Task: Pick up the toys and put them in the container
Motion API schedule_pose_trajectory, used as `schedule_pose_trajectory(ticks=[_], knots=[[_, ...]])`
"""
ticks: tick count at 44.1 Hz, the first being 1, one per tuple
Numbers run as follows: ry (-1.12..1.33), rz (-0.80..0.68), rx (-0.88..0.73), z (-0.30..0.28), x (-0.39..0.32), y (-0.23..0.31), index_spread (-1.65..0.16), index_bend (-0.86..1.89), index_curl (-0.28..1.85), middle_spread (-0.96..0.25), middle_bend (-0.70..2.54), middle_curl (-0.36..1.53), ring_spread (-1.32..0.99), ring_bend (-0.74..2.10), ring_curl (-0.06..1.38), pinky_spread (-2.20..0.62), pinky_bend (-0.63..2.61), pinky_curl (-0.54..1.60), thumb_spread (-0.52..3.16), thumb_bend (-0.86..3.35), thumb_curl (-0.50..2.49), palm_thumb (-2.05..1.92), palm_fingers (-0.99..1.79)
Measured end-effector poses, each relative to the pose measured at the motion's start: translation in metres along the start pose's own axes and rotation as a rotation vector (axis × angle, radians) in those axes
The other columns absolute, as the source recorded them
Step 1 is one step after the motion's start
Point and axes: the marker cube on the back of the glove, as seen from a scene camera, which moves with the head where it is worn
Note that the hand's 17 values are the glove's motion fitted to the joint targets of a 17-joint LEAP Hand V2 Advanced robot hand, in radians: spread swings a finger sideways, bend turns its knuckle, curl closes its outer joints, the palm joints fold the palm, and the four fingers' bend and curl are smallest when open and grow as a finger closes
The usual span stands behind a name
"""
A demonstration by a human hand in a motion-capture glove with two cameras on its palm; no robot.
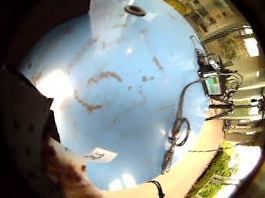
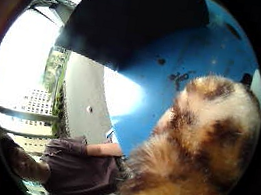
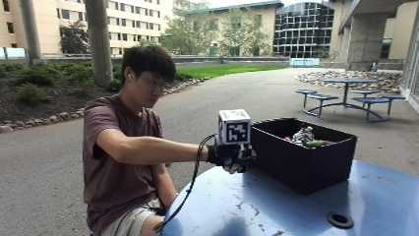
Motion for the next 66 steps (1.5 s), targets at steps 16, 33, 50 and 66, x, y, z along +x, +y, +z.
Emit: schedule_pose_trajectory(ticks=[16, 33, 50, 66], knots=[[0.061, 0.075, 0.182, -0.161, -0.049, -0.082, -0.13, 0.99, 0.78, -0.18, 1.46, 0.81, -0.34, 1.32, 0.76, -0.38, 1.04, 0.60, 0.73, -0.01, 0.84, 0.48, 0.99], [0.102, -0.012, 0.262, -0.186, -0.169, -0.202, -0.17, 0.96, 0.90, -0.17, 1.49, 0.85, -0.34, 1.39, 0.76, -0.38, 1.06, 0.65, 0.73, -0.02, 0.88, 0.47, 0.94], [0.198, 0.310, -0.150, -0.133, -0.243, -0.268, -0.20, 0.66, 0.94, -0.20, 1.33, 0.81, -0.32, 1.33, 0.72, -0.35, 1.06, 0.66, 0.92, -0.12, 0.81, 0.23, 0.41], [0.197, 0.439, -0.060, -0.125, -0.233, -0.274, -0.17, 0.06, 0.48, 0.00, 0.27, 0.44, -0.05, 0.55, 0.43, -0.02, 1.11, 0.55, 1.03, -0.15, 0.44, -0.21, -0.35]])
